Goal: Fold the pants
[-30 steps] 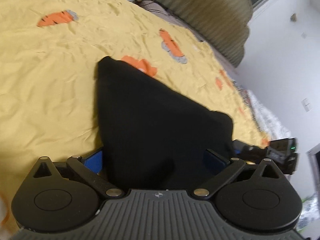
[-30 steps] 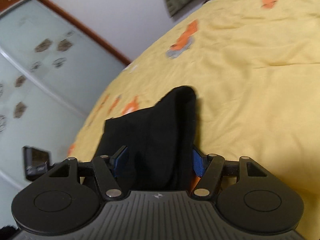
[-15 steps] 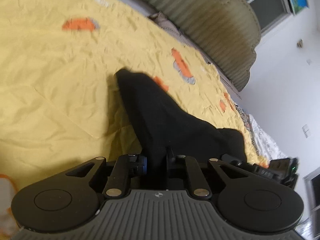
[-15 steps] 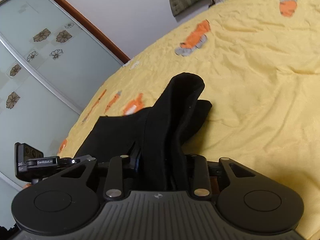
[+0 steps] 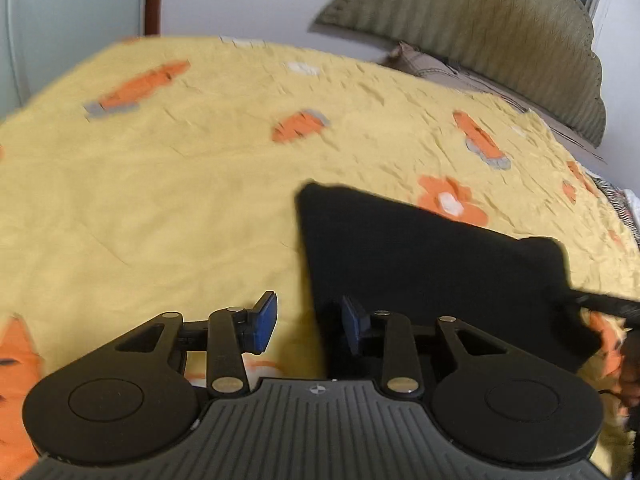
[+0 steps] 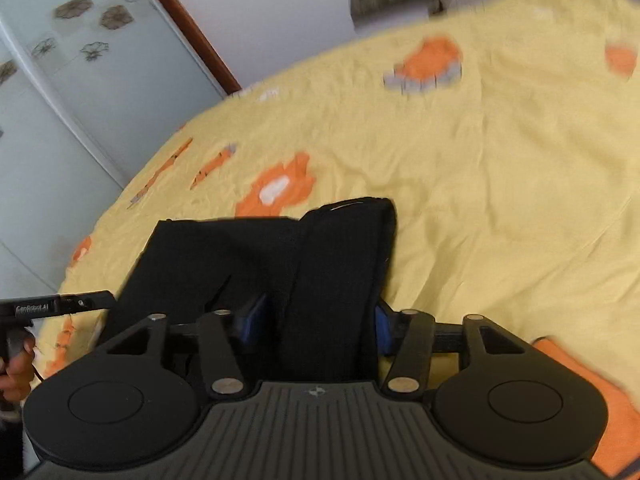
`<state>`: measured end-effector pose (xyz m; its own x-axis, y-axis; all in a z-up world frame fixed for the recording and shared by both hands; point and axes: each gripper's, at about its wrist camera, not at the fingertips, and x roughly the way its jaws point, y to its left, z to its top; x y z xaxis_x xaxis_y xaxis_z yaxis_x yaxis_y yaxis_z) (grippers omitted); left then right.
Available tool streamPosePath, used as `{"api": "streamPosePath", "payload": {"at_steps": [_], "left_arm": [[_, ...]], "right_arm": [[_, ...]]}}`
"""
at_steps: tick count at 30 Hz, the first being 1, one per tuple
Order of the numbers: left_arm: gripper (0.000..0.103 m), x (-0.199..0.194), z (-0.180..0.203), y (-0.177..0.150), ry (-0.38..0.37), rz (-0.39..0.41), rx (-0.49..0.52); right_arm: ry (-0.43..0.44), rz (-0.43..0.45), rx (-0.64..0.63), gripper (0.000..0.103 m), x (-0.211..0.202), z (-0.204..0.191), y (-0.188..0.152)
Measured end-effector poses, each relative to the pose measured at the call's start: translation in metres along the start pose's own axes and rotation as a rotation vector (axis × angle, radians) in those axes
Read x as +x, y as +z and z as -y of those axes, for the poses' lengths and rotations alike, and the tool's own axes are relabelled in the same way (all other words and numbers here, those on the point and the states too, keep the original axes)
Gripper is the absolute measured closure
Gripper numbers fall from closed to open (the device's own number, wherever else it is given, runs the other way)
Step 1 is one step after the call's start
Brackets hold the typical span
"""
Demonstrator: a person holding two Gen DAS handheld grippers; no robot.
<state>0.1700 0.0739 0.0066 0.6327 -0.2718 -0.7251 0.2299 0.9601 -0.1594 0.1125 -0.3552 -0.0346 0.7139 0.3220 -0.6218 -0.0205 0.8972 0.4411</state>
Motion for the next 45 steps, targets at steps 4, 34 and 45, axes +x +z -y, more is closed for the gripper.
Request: {"api": "streamPosePath", "payload": {"at_steps": [4, 34, 45], "left_arm": [[0.033, -0.005, 0.014, 0.013, -0.091, 0.05, 0.018], [0.017, 0.01, 0.096, -0.058, 0.097, 0.027, 0.165], [0.012, -0.027, 0.097, -0.085, 0.181, 0.075, 0.097]], "right_arm": [[-0.207, 0.199, -0.185, 0.047, -0.037, -0.026, 0.006], [-0.239, -0.006, -0.535, 0.041, -0.008, -0.103, -0.056], [-0.196, 0.049, -0.215, 0.0, -0.072, -0.122, -0.07]]}}
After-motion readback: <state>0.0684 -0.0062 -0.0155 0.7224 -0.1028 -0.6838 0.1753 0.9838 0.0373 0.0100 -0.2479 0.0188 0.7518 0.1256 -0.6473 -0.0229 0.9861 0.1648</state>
